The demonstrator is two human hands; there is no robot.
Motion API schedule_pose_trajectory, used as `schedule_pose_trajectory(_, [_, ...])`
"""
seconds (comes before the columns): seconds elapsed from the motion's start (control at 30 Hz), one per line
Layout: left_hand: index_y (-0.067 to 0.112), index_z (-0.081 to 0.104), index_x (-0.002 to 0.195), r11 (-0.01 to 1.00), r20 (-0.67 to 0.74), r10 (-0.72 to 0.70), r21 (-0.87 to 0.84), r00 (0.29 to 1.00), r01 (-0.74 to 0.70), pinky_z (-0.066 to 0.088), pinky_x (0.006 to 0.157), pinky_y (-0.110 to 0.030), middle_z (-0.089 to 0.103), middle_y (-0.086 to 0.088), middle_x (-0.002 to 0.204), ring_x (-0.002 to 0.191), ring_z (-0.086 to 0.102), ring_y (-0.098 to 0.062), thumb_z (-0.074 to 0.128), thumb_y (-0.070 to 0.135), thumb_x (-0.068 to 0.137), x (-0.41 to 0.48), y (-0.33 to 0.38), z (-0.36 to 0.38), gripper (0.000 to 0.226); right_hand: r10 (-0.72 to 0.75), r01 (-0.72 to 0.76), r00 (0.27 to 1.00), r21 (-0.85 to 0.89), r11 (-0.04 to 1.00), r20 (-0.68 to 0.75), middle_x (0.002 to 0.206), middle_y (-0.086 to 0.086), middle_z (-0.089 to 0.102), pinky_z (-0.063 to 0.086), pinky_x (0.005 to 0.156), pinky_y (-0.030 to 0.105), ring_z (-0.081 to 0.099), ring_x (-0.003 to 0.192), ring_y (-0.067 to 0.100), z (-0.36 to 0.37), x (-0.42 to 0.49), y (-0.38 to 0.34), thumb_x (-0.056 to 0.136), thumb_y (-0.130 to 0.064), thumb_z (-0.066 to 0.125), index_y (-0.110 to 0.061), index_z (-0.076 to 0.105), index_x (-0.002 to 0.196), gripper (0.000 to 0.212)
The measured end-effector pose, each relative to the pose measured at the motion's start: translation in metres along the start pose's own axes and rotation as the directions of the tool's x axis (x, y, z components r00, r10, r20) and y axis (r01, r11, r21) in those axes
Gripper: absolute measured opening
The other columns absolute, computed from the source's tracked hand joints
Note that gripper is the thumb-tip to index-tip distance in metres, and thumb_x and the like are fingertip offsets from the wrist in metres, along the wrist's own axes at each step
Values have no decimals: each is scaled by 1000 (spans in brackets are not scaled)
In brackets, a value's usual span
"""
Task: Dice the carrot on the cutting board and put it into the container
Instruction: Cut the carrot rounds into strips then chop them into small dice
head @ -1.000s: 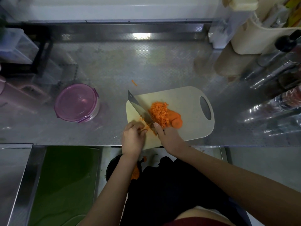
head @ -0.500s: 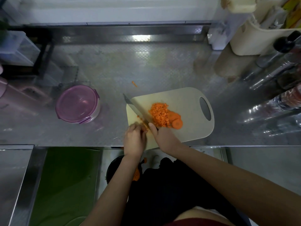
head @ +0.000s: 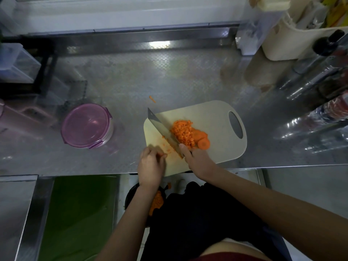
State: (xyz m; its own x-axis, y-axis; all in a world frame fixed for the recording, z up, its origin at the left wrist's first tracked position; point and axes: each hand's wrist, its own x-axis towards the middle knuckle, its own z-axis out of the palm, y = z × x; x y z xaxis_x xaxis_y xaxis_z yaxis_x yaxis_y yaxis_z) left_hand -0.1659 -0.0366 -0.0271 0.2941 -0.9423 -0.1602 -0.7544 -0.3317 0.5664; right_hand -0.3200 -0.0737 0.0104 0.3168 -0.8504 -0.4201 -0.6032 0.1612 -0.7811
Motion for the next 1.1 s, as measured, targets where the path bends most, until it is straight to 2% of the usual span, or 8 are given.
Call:
schedule_pose_trajectory(0.2, [11,66,84,999,-34,-15,-45,999,13,40,84,-29,55,-5,92,95,51,-23,67,20,83,-2,1,2,9,-7,10,999,-47,999,49,57,-3,45,29,59,25,45,56,12,10,-4,0,99,-42,34,-16,44,60,48])
schedule_pose_trajectory(0.37, [10,67,85,999,-49,-15,-48,999,12,42,80,-28,54,-5,91,91,53,-23,67,18,82,-4,-1,4,8,14,-8,996,-71,997,82,68,3,52,36,59,27,50,67,20,13,-4,0,96,-49,28,-11,53,82,48])
schedule_pose_trajectory(0.5, [9,68,86,999,-35,-19,-49,999,17,43,82,-29,53,-6,93,91,53,-24,65,10,80,-8,-1,3,7,-19,19,1000,-80,997,-2,66,12,54,40,63,32,57,70,29,13,1,0,98,-44,33,-2,54,71,55])
schedule_pose_trajectory(0.63, [10,69,84,999,-39,-13,-50,999,11,42,84,-28,56,-6,92,92,54,-25,65,7,79,-6,-2,2,7,-17,16,998,-37,999,-53,94,21,65,48,82,38,61,90,32,7,2,3,98,-43,34,6,62,99,56])
schedule_pose_trajectory(0.7, [12,69,84,998,-44,-22,-63,999,20,43,85,-29,56,-5,91,92,55,-24,64,8,79,-5,-2,3,8,-32,30,998,-27,999,-56,90,20,65,45,78,32,60,85,28,5,0,3,98,-42,35,6,62,94,55])
schedule_pose_trajectory(0.8, [14,69,84,995,-52,-49,-95,997,44,45,85,-30,55,-3,91,92,55,-23,66,10,80,-5,-2,5,6,-21,22,1000,-30,999,9,65,12,55,36,59,25,52,63,21,7,-7,-4,99,-41,35,0,54,70,54])
schedule_pose_trajectory(0.97, [12,63,80,987,-88,-90,-140,992,77,46,80,-32,55,-3,89,87,56,-22,73,16,77,-6,-2,2,11,44,-41,998,-73,996,41,83,27,64,44,66,36,62,79,36,20,-6,-4,98,-47,30,10,61,86,67])
schedule_pose_trajectory(1.1, [11,68,82,988,-73,-89,-135,993,79,47,81,-29,55,-3,92,86,58,-20,73,15,77,-7,-1,1,8,48,-42,997,-102,994,58,74,23,61,46,67,39,61,74,36,24,-3,-8,98,-47,30,4,59,77,62])
